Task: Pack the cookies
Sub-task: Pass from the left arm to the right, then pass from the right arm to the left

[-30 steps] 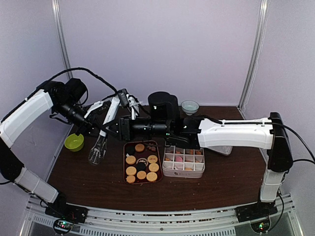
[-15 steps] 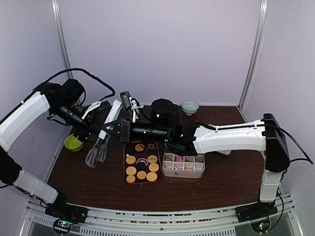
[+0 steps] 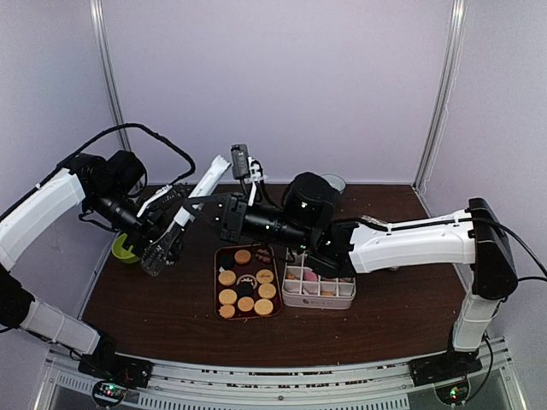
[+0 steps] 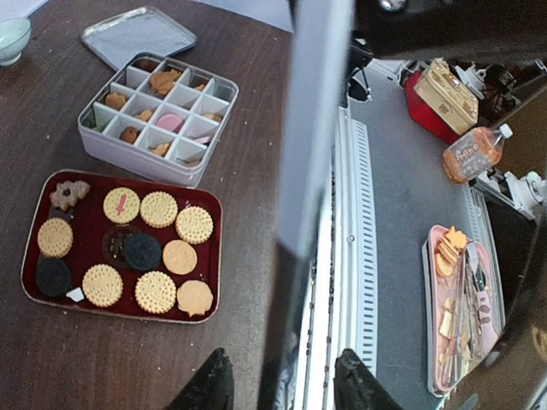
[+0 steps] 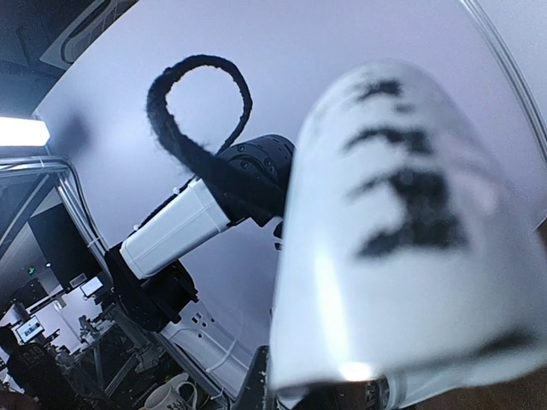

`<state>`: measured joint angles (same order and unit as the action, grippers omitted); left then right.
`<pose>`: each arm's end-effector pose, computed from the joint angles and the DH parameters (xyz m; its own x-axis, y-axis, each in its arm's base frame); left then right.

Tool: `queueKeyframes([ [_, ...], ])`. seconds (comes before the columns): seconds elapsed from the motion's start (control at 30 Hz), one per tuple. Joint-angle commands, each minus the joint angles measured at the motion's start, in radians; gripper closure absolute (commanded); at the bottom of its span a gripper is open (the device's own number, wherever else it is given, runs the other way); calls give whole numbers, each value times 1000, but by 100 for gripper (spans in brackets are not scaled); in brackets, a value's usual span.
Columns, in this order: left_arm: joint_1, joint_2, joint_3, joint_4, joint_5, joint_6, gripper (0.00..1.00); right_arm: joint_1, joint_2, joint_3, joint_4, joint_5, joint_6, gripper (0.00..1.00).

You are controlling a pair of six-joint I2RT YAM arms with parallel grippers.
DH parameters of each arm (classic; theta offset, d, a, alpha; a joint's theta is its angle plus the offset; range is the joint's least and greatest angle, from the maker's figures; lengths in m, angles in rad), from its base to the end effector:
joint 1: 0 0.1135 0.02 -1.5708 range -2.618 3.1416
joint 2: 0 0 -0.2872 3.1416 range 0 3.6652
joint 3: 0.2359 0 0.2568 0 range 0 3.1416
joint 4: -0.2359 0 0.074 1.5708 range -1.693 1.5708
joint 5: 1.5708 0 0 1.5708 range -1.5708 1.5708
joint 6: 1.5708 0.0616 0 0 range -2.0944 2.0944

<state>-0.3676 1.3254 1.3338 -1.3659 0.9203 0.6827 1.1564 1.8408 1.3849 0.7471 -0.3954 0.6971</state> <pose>0.1905 -0.1259 0.3454 -0.4711 0.5909 -0.6549 0.8662 0.1699 -0.4699 0.1686 0.4421 0.3718 -0.5491 0.2232 -0.8054 -0.8358 -0.1428 0.5302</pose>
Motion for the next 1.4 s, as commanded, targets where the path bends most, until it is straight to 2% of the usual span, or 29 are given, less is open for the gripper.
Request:
queueKeyframes([
  [0.0,-2,-15,-7,-27,96,28,64,6,-59,-27,102,48,-29,100],
  [0.17,-2,-15,10,-43,130,39,95,6,-49,-26,120,50,-26,100],
  [0.23,-2,-13,17,-52,136,44,100,7,-41,-26,131,49,-19,100],
  [0.4,-4,-12,19,-62,133,51,100,7,-41,-30,123,40,-18,99],
  [0.47,-4,-11,20,-62,131,53,100,8,-48,-31,95,30,-28,93],
  [0.5,-3,-11,23,-62,126,56,100,7,-55,-34,75,22,-33,88],
  [0.63,-2,-6,35,-48,91,56,100,-3,-88,-59,3,1,-54,57],
  [0.8,-3,10,58,-15,52,51,100,-42,-116,-99,-48,-47,-40,30],
  [1.1,-3,152,178,-11,-16,70,100,-154,-205,-145,-215,-121,-113,2],
  [1.23,-2,232,248,-36,-29,92,100,-210,-184,-114,-293,-152,-132,0],
  [1.37,-3,315,310,-67,-26,105,100,-260,-141,-89,-279,-177,-100,0],
])
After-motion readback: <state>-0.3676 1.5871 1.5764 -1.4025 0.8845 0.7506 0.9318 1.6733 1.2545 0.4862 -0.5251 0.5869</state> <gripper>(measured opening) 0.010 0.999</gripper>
